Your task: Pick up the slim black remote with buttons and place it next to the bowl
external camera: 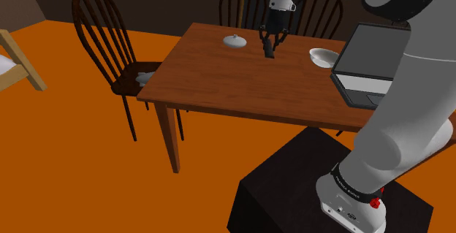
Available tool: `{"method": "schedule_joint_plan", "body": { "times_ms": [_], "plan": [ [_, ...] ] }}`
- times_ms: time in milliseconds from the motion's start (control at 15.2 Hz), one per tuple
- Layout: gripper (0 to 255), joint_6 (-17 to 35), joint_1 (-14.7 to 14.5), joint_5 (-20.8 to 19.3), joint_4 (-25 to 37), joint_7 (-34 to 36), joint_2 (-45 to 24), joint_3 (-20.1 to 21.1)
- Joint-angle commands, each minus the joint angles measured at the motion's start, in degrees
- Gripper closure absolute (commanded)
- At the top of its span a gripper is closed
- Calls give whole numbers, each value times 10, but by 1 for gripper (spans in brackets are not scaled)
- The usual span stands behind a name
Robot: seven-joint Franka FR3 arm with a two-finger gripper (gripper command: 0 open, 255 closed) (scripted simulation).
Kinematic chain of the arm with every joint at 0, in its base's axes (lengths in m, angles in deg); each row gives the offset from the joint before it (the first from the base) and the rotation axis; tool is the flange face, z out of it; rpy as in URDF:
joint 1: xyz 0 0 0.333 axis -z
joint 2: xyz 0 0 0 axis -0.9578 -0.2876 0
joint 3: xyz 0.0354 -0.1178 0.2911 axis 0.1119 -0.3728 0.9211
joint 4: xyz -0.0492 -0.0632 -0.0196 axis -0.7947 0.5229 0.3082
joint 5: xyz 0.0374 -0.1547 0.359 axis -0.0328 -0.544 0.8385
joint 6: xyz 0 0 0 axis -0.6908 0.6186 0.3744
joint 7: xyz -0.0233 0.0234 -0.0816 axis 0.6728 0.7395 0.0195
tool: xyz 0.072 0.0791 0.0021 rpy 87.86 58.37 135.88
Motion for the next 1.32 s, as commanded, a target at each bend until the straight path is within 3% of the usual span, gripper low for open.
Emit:
{"method": "schedule_joint_plan", "body": {
  "times_ms": [0,528,1122,1254],
  "plan": [
    [255,0,14,-2,-3,-22,0,-8],
    [255,-19,77,-9,22,-118,-17,-45],
    [255,-56,155,-9,112,-223,-79,-80],
    [255,-52,161,-8,115,-231,-86,-82]
  ]
}}
